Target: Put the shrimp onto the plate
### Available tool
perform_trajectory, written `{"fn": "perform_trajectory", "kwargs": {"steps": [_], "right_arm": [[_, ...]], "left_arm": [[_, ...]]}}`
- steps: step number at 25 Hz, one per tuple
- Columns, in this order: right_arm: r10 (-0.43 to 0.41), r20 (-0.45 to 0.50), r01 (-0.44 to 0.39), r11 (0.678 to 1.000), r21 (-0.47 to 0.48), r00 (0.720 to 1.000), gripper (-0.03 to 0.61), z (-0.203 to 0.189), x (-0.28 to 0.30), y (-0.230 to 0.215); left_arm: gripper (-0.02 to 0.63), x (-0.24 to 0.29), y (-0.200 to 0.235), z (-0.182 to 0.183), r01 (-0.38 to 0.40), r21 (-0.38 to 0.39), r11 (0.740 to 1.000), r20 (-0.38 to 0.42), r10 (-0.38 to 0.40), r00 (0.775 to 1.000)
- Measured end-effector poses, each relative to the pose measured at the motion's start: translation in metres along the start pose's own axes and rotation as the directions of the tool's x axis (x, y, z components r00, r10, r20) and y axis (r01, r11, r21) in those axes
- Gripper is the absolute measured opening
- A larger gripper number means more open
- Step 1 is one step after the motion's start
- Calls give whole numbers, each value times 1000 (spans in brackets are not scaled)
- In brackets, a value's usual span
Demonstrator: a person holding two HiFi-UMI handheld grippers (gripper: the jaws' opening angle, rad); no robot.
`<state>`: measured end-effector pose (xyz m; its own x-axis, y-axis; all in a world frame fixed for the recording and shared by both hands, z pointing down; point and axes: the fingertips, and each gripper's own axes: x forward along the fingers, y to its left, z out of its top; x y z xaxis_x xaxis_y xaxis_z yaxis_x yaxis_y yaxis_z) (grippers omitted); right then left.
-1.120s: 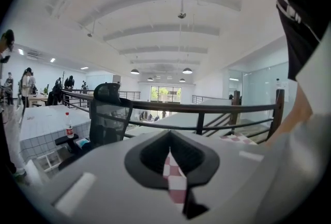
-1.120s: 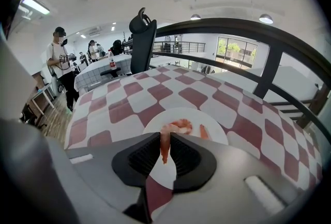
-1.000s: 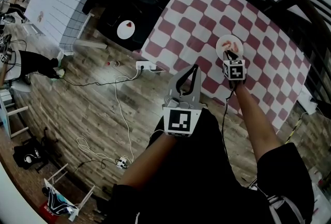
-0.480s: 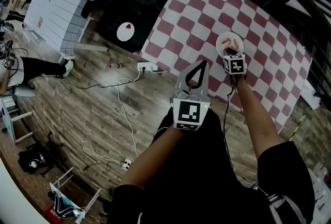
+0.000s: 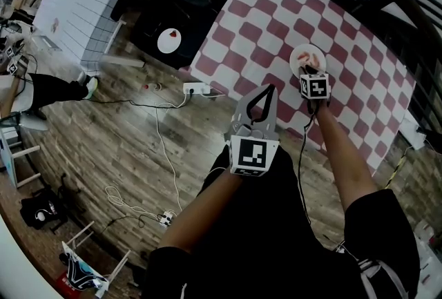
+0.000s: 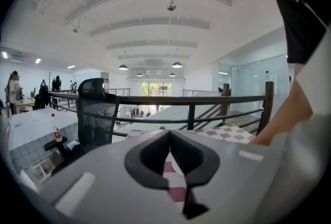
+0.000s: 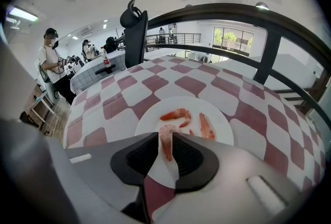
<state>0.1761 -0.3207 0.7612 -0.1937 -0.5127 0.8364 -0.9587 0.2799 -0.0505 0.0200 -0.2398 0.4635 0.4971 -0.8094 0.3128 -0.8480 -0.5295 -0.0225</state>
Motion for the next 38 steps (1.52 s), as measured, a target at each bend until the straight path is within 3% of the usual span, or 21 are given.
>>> {"fn": "perform_trajectory", "kwargs": {"steps": [3,13,18,21,27,32,36,38], "right_arm": [[-3,14,3,1000,-1,1000,84,3,-6,2],[0,160,-16,995,96,987,62,31,-92,20],[-52,268,30,996,88,962,-1,51,-156,41],[-73,330,42,994,99,941,-2,58,-199,59],[-144,458,66,981,182,877,-2,54,-282,103],[-244,573,121,962,244,782,-2,59,-341,116],[-341,614,186,934,304,712,-2,58,-379,116],[-369,631,210,926,314,682,-2,57,-395,117]], "left_arm": [[9,-3,-1,3,6,32,999,9,-6,1000],[9,-19,5,7,30,-36,999,53,-28,998],[9,-37,12,12,59,-72,996,69,-54,996],[9,-42,11,19,106,-79,991,85,-99,991],[9,-56,-12,33,241,-49,969,119,-234,965],[9,-59,-36,43,317,-24,948,127,-312,942],[9,-66,-63,59,399,54,915,175,-402,899],[9,-68,-71,63,416,59,907,177,-420,890]]}}
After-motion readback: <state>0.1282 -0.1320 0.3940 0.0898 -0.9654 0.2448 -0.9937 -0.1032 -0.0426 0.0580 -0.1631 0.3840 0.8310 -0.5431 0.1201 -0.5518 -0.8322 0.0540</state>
